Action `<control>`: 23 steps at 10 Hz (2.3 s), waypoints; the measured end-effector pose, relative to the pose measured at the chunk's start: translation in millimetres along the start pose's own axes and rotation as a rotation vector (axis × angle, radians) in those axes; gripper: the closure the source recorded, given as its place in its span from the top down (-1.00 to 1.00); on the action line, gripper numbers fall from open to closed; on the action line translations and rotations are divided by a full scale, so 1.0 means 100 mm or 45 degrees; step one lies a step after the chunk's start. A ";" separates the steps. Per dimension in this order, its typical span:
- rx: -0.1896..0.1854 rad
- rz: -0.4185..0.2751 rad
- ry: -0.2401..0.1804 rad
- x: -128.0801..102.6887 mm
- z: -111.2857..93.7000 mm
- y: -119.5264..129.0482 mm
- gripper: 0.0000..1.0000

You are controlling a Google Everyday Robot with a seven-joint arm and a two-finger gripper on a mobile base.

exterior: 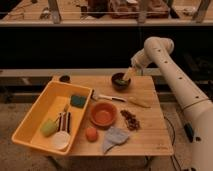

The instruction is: Place pepper in table surface

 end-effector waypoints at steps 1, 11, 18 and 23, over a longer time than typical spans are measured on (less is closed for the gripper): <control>0.000 0.000 0.001 0.00 0.00 0.00 0.60; -0.040 0.011 0.005 -0.01 1.13 -0.02 0.60; -0.041 0.182 0.021 0.39 1.25 -0.20 0.56; 0.015 0.242 0.014 0.45 1.28 -0.23 0.15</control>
